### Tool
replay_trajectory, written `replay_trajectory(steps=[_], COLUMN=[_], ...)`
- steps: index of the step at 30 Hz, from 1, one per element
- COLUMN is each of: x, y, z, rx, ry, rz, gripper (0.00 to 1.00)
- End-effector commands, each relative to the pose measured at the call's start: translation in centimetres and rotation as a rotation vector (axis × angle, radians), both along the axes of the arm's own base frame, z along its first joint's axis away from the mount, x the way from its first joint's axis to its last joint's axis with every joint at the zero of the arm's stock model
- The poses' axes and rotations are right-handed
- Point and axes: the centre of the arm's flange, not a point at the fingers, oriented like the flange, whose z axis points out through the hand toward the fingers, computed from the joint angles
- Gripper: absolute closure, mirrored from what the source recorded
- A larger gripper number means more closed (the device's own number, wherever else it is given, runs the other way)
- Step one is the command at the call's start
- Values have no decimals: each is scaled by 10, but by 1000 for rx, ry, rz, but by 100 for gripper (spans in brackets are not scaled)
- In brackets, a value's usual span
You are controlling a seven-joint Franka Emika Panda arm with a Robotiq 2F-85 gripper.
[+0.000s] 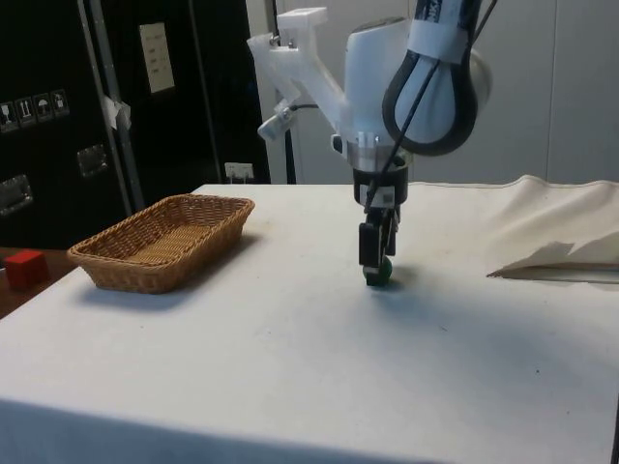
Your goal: Pick up the ball and place it into the basket.
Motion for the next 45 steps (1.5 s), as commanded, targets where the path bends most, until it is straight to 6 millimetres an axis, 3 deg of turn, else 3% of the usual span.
replay_trajectory(steps=[1,8,9,10,14,15,16,18,26,37,45], x=[0,0,0,0,0,1,0,0,1,9,22], y=[3,2,2,2,1,0,2,2,1,-1,7], z=[4,1,1,0,0,-1,0,0,-1,23,51], rx=[14,4,4,3,1,-2,0,0,-2,24,65], ry=[-10,-4,-3,-3,-2,1,-1,-1,1,-10,-21], rz=[-2,0,0,0,0,1,1,1,2,4,14], gripper=[0,0,6,23,68,78,78,100,100,100,100])
